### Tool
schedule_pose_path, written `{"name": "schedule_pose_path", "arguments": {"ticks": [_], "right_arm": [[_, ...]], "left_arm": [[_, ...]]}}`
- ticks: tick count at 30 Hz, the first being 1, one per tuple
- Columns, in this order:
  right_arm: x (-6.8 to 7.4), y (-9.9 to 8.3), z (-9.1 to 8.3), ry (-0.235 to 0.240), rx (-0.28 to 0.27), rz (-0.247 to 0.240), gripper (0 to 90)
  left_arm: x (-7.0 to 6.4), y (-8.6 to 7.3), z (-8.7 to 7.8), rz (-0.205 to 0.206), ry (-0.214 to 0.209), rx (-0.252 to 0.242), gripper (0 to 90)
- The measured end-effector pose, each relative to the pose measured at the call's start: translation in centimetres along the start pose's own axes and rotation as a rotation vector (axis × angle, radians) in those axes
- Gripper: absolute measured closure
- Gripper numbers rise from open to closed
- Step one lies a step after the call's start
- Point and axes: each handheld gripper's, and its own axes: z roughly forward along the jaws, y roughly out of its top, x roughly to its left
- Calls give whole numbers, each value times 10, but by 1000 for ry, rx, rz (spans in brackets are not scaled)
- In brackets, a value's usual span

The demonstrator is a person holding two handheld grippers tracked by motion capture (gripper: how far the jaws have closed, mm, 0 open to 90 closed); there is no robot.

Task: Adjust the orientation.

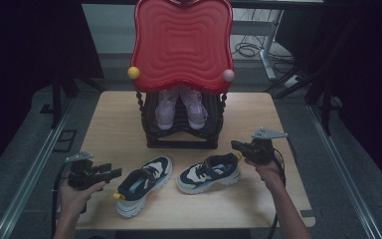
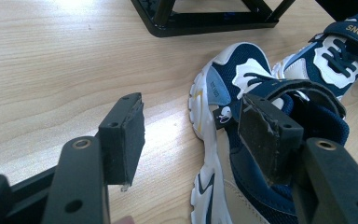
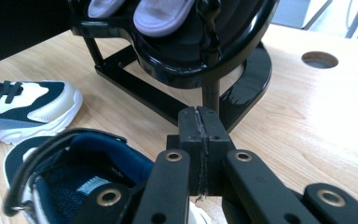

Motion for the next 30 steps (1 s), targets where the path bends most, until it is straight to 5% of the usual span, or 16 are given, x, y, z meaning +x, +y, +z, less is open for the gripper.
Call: {"name": "schedule_pose_path", "arguments": {"ticks": [16,30], "right_arm": [[-16,-26,12,45,19,28,895],[-16,-33,15,115,39,-27,895]], "left_arm": [[0,-1,2,2,2,12,406],[1,-2,3,-1,2,15,404]]}}
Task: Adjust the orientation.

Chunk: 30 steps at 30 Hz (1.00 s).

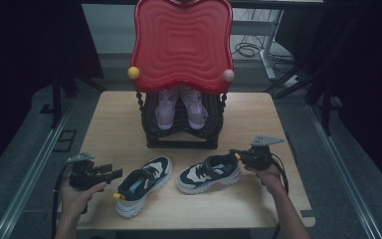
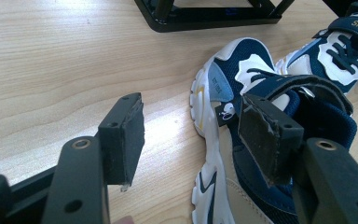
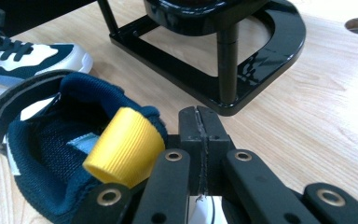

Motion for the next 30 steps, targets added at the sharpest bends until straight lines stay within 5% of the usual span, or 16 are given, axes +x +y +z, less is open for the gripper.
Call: {"name": "schedule_pose_path", "arguments": {"ticks": [10,30], "right_arm": [[5,-11,-14,-7,-12,-3,896],[38,-44,-53,-46,-49,-7,896]], "left_arm": [[0,0,0,0,0,3,403],[-1,-1,1,1,0,3,403]]}}
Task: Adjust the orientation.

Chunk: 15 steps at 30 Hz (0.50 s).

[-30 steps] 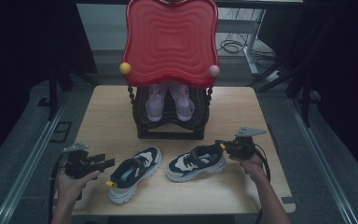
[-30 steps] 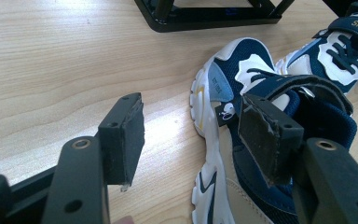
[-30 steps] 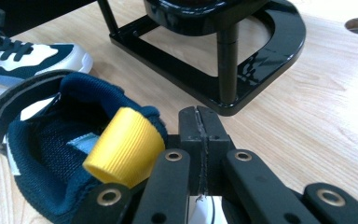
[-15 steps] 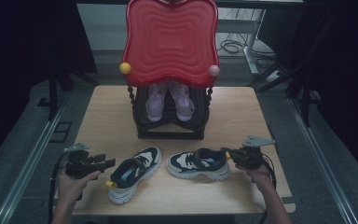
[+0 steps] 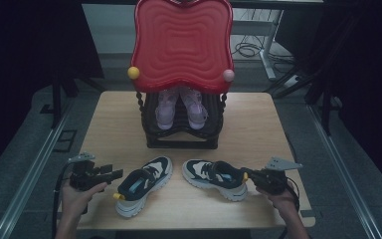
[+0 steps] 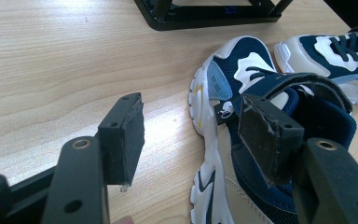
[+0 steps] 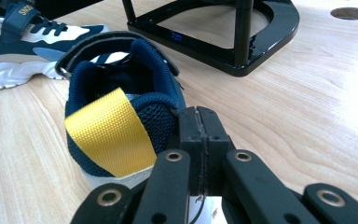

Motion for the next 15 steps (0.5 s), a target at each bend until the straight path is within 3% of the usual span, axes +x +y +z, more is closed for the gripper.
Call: {"name": "schedule_pose_path", "arguments": {"ticks": [15], "right_arm": [[27,-12,-14,-62,-21,-5,895]], "left_arm": [[0,-1,-2,3,1,-5,402]]}}
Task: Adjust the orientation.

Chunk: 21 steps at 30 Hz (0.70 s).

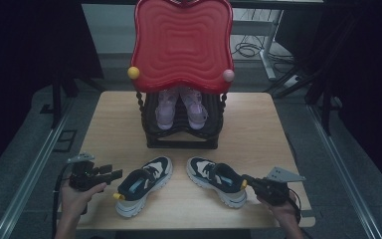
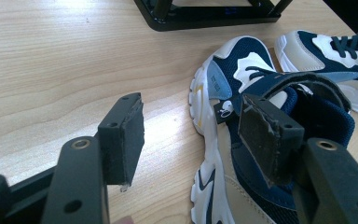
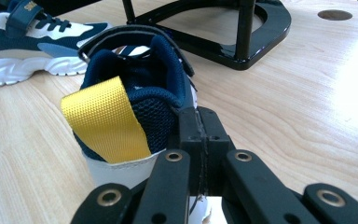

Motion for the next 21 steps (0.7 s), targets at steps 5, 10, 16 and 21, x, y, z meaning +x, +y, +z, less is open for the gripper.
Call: {"name": "schedule_pose_path", "arguments": {"ticks": [5,10,16,21], "right_arm": [[5,-2,-3,-2,3,1,895],[10,-3,-5,-25,-2,-10,895],[9,-2,-5,-20,-14,-5,894],[8,0,-7,-22,-28,2,893]], "left_arm": [[0,0,-2,0,2,-4,402],[-2,0,-3,7,2,-10,402],[-5,1,-6,15,0,-16,402],[-7,2,-9,19,-1,-24,402]]}}
